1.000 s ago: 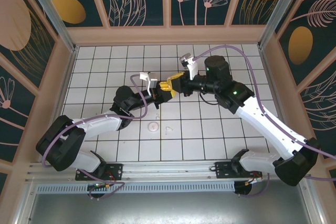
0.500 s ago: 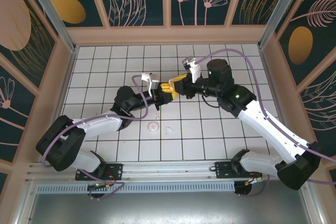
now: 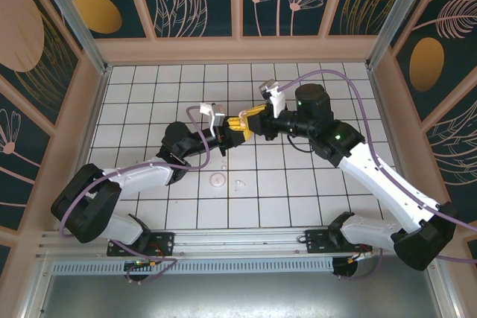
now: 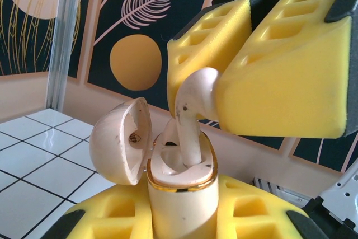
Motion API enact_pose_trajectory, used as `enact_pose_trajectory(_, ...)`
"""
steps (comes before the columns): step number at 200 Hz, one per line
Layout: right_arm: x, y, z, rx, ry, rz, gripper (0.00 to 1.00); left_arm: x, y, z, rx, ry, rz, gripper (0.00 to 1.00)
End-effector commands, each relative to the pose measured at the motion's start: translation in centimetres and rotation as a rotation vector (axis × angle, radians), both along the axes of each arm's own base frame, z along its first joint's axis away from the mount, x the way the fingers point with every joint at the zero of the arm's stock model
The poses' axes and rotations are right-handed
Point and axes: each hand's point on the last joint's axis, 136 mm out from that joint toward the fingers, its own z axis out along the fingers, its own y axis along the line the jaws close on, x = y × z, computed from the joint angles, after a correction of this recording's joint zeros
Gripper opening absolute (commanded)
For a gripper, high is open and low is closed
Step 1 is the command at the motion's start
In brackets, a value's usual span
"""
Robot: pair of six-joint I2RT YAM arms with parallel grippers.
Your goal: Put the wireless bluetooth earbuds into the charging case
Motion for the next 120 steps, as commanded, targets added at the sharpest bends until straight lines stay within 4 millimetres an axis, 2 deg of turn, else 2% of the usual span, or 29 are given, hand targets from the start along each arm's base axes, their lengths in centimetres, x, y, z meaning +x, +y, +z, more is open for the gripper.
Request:
enact_pose_trajectory(1, -1.4, 1.2, -1.6, -0.011, 0.064, 0.065, 0.2, -0.2, 0.8, 5.4, -0.117, -0.146, 0.026, 0.12)
enact_pose_trajectory(50, -1.3, 1.1, -3.2, -0.08, 0.075, 0.014, 0.2, -0.2, 0.7, 5.7, -0.126, -0.151, 0.022, 0.12)
enact_pose_trajectory(120, -0.8, 1.2, -2.9, -0.072, 0.041, -0.062, 0.19, 0.0, 0.7, 5.5, -0.114, -0.151, 0.033, 0.12)
